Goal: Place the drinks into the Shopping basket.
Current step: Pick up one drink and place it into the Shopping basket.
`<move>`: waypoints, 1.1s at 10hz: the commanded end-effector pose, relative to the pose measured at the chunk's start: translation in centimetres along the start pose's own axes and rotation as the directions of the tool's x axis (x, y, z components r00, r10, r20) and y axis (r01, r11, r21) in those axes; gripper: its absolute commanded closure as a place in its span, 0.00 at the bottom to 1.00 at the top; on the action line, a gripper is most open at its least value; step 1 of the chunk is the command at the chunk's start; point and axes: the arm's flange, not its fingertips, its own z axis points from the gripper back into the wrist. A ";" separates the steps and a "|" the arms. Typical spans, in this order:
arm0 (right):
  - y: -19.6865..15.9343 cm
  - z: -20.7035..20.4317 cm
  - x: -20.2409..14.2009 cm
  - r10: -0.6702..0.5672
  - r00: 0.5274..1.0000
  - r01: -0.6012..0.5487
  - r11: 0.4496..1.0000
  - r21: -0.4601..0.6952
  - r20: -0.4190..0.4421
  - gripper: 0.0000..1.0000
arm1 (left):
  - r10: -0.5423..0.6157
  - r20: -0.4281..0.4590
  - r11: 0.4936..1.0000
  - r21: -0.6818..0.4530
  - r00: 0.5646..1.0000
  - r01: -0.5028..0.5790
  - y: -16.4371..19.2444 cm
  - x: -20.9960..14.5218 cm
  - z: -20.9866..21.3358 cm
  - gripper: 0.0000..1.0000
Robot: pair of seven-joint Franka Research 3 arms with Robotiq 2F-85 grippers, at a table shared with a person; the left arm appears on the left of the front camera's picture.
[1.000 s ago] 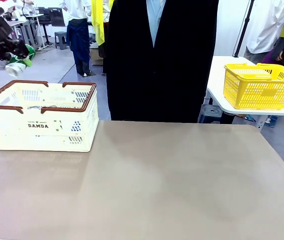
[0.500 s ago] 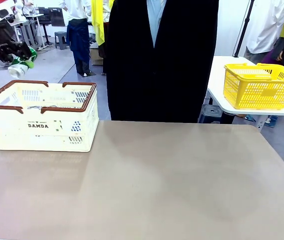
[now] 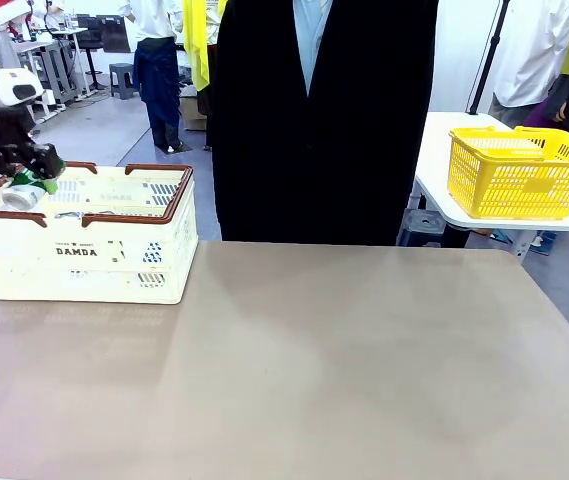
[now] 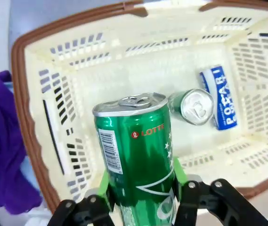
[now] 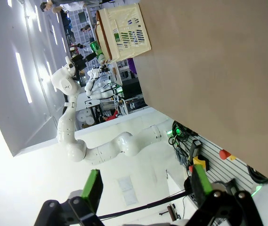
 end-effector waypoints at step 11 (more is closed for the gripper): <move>0.3 0.2 -0.3 -0.012 1.000 0.012 1.000 -0.008 -0.012 0.00 | 0.192 -0.053 0.949 0.264 0.980 -0.172 0.4 5.5 -6.5 1.00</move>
